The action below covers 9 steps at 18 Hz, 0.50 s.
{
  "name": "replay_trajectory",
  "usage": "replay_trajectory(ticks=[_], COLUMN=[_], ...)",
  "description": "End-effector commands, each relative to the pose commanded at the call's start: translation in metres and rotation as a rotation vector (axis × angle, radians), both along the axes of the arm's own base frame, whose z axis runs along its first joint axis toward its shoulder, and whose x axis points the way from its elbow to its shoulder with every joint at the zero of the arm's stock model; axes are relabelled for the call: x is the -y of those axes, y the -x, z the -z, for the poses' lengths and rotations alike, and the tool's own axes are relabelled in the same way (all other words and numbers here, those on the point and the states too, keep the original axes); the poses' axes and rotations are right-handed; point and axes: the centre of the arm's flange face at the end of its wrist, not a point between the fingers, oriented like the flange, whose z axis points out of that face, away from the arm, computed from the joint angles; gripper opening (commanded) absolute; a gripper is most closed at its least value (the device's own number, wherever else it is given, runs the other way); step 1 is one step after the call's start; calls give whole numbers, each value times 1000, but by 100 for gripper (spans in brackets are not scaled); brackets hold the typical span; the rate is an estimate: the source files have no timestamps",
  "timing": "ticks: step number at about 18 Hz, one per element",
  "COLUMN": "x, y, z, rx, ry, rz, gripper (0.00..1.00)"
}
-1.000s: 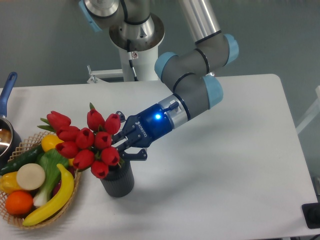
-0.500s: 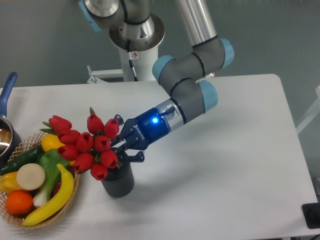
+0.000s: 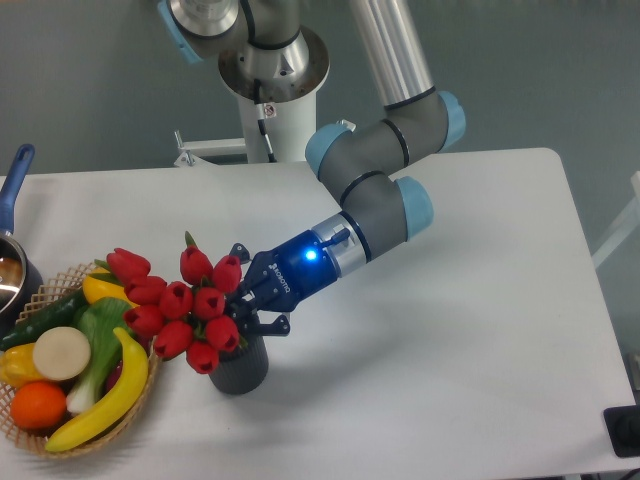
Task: Insert the flowers into the vase
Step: 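Lower the tulip stems down into the black vase opening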
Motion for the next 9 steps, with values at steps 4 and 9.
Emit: replay_trajectory(ticks=[4,9], x=[5,4], y=[4,5], z=[3,10], rx=[3,-11], ry=[2,-8], rz=[-11,-9], gripper=[22,27])
